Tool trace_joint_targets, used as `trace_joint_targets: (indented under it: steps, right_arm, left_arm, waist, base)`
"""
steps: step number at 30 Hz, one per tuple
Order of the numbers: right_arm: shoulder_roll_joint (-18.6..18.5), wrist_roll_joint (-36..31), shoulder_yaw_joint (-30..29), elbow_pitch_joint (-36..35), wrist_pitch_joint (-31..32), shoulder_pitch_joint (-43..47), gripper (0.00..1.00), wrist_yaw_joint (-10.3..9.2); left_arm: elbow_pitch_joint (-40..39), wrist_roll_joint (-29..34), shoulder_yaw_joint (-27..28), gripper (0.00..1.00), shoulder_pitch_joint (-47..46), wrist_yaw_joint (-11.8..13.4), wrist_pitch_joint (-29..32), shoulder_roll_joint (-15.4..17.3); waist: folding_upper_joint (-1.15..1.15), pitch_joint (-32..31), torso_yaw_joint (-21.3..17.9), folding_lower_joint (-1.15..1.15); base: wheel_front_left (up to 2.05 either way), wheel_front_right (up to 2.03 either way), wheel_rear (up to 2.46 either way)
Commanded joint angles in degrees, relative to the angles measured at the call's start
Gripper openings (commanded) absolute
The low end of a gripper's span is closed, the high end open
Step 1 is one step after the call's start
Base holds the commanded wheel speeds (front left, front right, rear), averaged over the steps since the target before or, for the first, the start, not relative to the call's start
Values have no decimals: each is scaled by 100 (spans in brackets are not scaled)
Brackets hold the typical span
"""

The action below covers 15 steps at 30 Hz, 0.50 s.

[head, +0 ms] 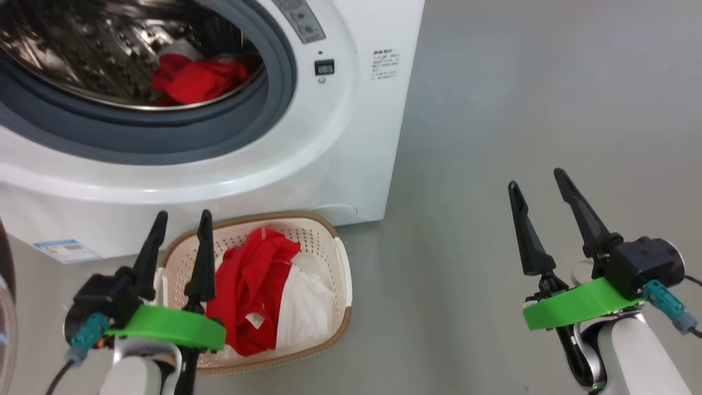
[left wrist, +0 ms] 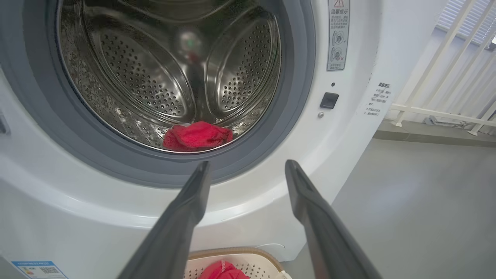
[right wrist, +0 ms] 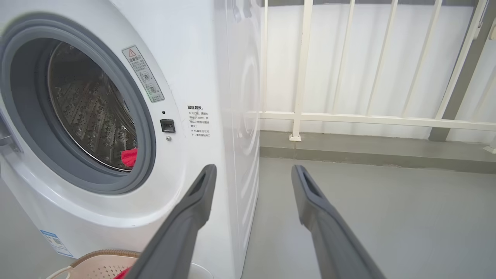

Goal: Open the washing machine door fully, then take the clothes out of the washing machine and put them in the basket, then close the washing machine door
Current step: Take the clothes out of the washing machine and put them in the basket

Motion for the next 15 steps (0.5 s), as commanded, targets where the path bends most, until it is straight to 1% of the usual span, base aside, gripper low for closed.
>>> trace_joint_targets:
  steps: [1,5,15]
  right_arm:
    - [5,-51,119,-171,-36,56,100,35]
    - [5,-132,67,-258,-36,221,100,35]
    - [5,-290,-53,-462,-36,729,100,35]
  left_arm:
    - [-210,75,207,100,110,49,-70,110]
    - [-571,204,259,100,482,149,-70,172]
    - [-1323,191,450,100,1432,450,78,227]
  waist:
    - [0,-259,21,0]
    - [0,-497,-26,0]
    - [0,-1019,-157,0]
  base:
    - [0,0,0]
    - [0,0,0]
    - [0,0,0]
